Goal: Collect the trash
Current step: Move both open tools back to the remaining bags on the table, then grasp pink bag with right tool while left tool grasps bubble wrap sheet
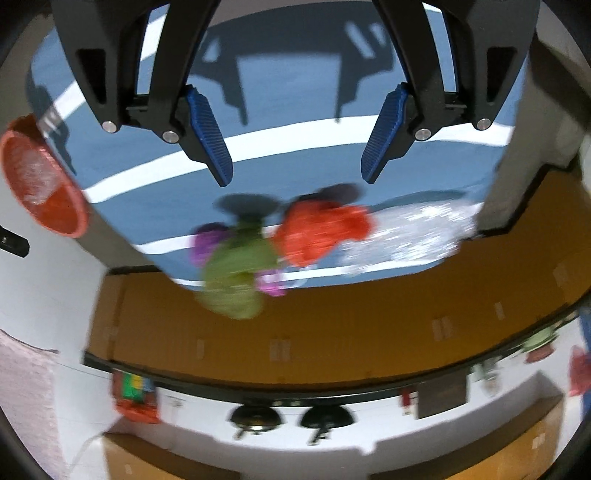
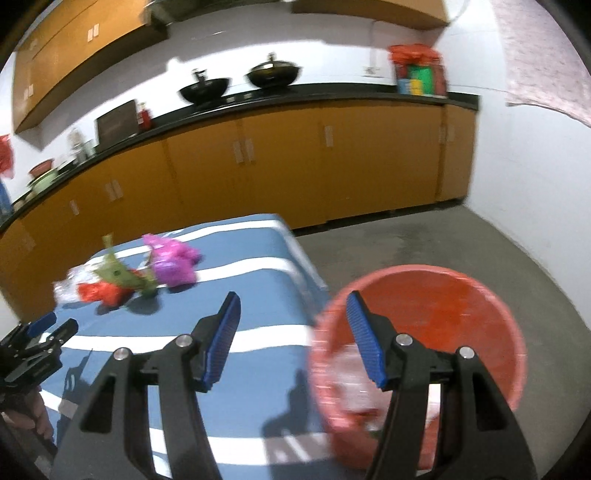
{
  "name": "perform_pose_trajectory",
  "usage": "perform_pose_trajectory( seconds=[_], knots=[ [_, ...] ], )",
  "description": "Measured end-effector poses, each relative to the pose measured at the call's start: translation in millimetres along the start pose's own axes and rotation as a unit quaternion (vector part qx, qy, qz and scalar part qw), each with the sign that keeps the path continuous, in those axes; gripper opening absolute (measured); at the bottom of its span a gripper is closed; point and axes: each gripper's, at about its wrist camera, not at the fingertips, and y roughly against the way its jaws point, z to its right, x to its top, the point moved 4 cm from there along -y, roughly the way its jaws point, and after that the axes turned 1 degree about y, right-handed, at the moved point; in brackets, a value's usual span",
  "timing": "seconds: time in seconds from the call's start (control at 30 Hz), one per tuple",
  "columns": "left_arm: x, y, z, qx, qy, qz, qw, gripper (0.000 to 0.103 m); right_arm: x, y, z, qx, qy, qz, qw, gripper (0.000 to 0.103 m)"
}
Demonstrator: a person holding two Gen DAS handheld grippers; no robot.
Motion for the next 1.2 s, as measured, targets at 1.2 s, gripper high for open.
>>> perform_pose_trajectory(
  seconds=[1.2],
  knots=[
    [31.1, -46.7, -151.6, 0.105, 0.075, 0.036, 0.9910, 0.098, 24.2, -203.8, -154.9, 0.055, 0.124, -0.078, 0.988, 0.070]
  ],
)
